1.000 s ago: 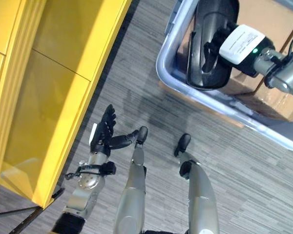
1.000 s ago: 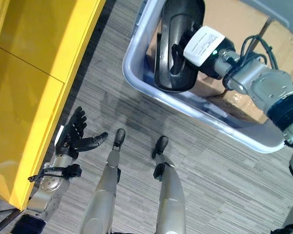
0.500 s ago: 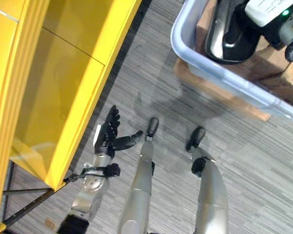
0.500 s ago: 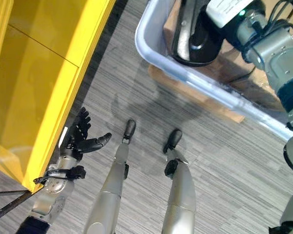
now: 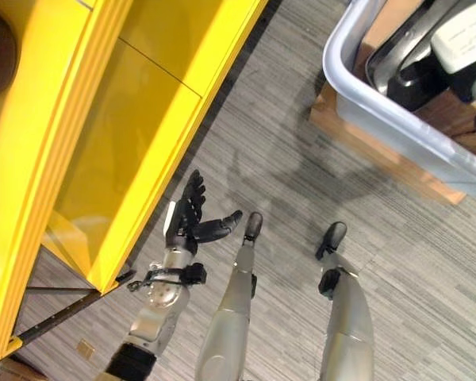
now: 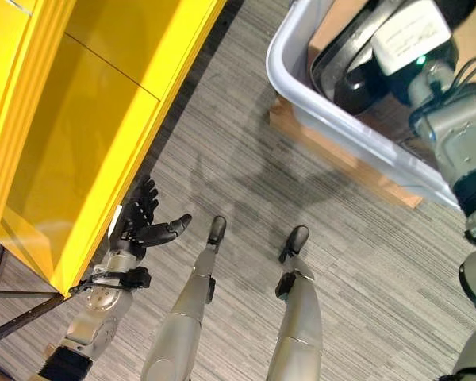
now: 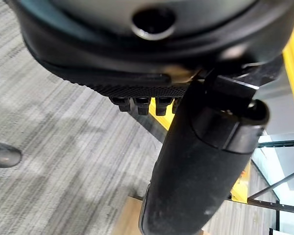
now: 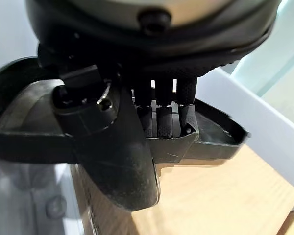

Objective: Move parts from the plastic box to the shelf.

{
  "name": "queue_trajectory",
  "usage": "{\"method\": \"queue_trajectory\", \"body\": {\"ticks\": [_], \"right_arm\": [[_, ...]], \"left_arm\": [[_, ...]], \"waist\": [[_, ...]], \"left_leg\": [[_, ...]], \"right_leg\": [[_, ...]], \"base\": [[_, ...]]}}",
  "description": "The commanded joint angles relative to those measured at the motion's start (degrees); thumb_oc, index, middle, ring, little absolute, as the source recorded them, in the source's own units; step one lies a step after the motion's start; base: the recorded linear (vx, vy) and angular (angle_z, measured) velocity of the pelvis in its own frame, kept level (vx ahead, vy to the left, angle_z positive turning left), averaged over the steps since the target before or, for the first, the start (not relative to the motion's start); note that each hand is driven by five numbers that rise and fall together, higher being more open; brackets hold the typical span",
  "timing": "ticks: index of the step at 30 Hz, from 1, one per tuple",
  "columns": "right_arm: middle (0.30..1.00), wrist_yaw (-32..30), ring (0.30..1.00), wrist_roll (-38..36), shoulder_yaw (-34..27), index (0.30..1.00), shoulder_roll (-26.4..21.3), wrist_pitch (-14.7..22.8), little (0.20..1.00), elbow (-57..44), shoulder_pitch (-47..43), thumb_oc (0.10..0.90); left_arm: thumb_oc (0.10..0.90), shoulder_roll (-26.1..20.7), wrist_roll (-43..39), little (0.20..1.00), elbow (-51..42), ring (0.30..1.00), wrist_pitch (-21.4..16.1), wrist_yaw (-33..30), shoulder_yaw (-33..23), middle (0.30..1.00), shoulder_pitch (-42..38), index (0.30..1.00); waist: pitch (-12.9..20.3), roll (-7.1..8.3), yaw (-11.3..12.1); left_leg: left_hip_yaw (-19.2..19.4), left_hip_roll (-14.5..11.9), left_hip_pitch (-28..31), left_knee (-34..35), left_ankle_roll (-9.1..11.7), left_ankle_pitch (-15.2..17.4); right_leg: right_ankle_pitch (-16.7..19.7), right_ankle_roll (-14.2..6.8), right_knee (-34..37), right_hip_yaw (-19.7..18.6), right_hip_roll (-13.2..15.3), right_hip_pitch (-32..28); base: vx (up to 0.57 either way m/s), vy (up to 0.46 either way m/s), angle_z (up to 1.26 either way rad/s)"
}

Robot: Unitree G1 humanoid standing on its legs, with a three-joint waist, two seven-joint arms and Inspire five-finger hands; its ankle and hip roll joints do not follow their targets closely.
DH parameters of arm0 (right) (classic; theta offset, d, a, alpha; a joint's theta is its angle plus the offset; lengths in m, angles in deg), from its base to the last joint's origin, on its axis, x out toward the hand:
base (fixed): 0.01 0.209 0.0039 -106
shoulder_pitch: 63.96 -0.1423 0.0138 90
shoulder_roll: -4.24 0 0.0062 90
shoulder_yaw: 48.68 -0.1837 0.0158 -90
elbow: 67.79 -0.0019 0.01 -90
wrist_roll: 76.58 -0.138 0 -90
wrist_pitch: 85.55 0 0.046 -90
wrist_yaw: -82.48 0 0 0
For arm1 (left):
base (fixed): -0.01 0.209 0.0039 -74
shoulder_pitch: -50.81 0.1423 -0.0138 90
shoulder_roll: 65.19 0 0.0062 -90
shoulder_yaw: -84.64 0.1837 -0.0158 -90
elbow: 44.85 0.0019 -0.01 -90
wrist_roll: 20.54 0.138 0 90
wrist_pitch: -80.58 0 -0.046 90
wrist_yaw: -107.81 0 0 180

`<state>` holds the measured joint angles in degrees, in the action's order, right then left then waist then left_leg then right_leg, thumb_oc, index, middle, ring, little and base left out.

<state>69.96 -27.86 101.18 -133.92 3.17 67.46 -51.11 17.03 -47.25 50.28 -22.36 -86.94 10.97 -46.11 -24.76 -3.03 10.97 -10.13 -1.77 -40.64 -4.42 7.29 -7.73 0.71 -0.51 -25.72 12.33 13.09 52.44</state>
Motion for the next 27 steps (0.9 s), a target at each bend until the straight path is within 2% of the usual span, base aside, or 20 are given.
{"method": "queue_trajectory", "body": {"ticks": [1, 8, 9, 10, 14, 19, 22, 23, 27], "right_arm": [[0.300, 1.31, 0.300, -2.55, 5.95, 0.300, -1.57, 3.49, 0.300, -0.77, 2.84, 0.400], [0.300, -0.21, 0.300, -3.38, 5.16, 0.300, -4.07, 3.08, 0.300, -2.43, 1.74, 0.400], [0.300, -0.65, 0.300, -3.58, 5.34, 0.300, -5.07, 2.95, 0.300, -3.24, 0.48, 0.400], [0.300, -0.62, 0.300, -3.59, 5.38, 0.300, -5.08, 2.93, 0.300, -3.28, 0.49, 0.400], [0.300, -0.96, 0.300, -3.40, 5.84, 0.300, -6.86, 2.67, 0.300, -4.65, -1.10, 0.400], [0.300, -0.71, 0.300, -2.93, 4.74, 0.300, -9.29, 2.76, 0.300, -6.56, 0.76, 0.400], [0.300, -0.08, 0.300, -2.17, 1.90, 0.300, -11.22, 2.93, 0.300, -7.88, 4.76, 0.400], [0.300, -0.04, 0.300, -2.08, 1.31, 0.300, -11.25, 2.89, 0.300, -8.06, 5.41, 0.400], [0.300, 0.29, 0.300, -2.08, -4.41, 0.300, -13.76, 3.13, 0.300, -12.47, 10.84, 0.400]], "left_arm": [[0.900, -2.57, -0.20, 1.000, -6.43, 1.000, -4.21, -0.69, -1.70, 1.000, -1.07, 1.000], [0.900, -3.74, 0.23, 1.000, -5.73, 1.000, -3.73, -0.09, -1.66, 1.000, -1.27, 1.000], [0.900, -4.45, 0.45, 1.000, -5.49, 1.000, -3.52, 0.12, -2.01, 1.000, -1.40, 1.000], [0.900, -4.43, 0.45, 1.000, -5.49, 1.000, -3.52, 0.12, -2.01, 1.000, -1.34, 1.000], [0.900, -5.52, 0.48, 1.000, -4.91, 1.000, -3.20, 1.03, -2.70, 1.000, -1.43, 1.000], [0.900, -6.57, 0.19, 1.000, -4.38, 1.000, -2.71, 2.75, -3.74, 1.000, -0.28, 1.000], [0.900, -8.02, -0.24, 1.000, -4.56, 1.000, -2.05, 4.89, -5.27, 1.000, 1.86, 1.000], [0.900, -8.21, -0.26, 1.000, -4.62, 1.000, -2.02, 4.92, -5.22, 1.000, 1.97, 1.000], [0.900, -8.99, -0.15, 1.000, -4.95, 1.000, -1.20, 7.02, -7.18, 1.000, 5.24, 1.000]], "waist": [[-5.03, -0.72, -1.01], [-5.03, 0.72, -1.71], [-5.03, 1.60, -1.99], [-5.03, 1.49, -1.99], [-5.01, 3.05, -2.41], [-1.45, 4.84, -3.11], [2.78, 5.88, -3.97], [2.80, 5.96, -3.91], [7.43, 7.09, -5.21]], "left_leg": [[-3.58, -3.02, 5.54, 5.90, -0.84, -1.97], [-3.27, -2.58, 9.46, 4.71, -0.90, -1.02], [-3.03, -2.62, 11.39, 4.61, -0.77, -0.85], [-3.07, -2.71, 11.53, 4.70, -0.77, -0.86], [-2.90, -3.25, 16.08, 5.46, -0.55, -0.72], [-2.73, -4.26, 21.09, 7.78, -0.15, -0.91], [-2.41, -4.85, 24.78, 9.01, 0.18, -0.86], [-2.48, -4.89, 24.88, 9.04, 0.18, -0.87], [-1.64, -5.56, 28.47, 9.42, 0.49, 0.19]], "right_leg": [[-4.69, -7.02, -2.83, 1.31, 1.95, -6.90], [-3.48, -7.07, -0.37, 1.99, 1.85, -13.03], [-2.90, -7.05, 1.27, 2.19, 1.46, -15.88], [-2.81, -7.05, 1.52, 2.29, 1.36, -16.13], [-1.58, -7.19, 5.20, 2.66, 0.50, -22.29], [0.11, -7.47, 11.15, 3.63, -0.89, -29.41], [1.37, -7.78, 15.94, 4.21, -1.71, -34.81], [1.58, -7.80, 16.35, 4.33, -1.80, -35.13], [2.63, -8.42, 20.75, 4.54, -2.41, -40.19]], "base": [[-0.02, 0.035, -0.01], [-0.04, 0.032, 0.01], [-0.04, 0.031, -0.01], [-0.04, 0.020, -0.06], [-0.03, 0.005, -0.09], [0.01, 0.005, -0.09], [0.05, 0.022, -0.05], [0.04, 0.024, -0.05], [0.06, 0.028, -0.09]]}}
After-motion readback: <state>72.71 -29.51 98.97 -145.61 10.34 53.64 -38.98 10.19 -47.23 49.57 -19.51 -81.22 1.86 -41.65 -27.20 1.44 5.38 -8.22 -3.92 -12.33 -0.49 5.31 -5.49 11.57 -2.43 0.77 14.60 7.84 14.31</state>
